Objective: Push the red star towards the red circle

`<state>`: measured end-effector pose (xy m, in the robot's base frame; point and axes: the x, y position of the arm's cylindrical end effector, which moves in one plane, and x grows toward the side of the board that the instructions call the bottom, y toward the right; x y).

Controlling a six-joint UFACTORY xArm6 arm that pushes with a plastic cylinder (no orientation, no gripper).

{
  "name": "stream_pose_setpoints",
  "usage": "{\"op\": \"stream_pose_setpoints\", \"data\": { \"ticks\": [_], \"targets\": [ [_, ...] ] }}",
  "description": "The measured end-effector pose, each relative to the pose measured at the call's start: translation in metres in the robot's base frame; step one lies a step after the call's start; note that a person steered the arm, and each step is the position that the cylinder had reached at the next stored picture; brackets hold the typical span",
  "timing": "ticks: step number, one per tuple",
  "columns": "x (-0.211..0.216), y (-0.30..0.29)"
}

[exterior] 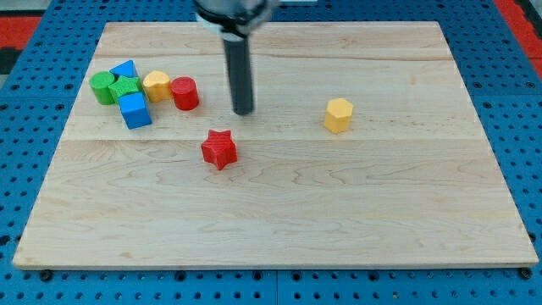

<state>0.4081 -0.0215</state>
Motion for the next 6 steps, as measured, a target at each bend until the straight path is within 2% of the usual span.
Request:
{"op": "stream_pose_setpoints", "data": {
  "ticks": [1,2,3,4,6],
  "targets": [
    [0.082,0.007],
    [0.109,-0.003],
    [0.056,-0.03],
    [0.048,-0.068],
    [0.098,-0.072]
  ]
}}
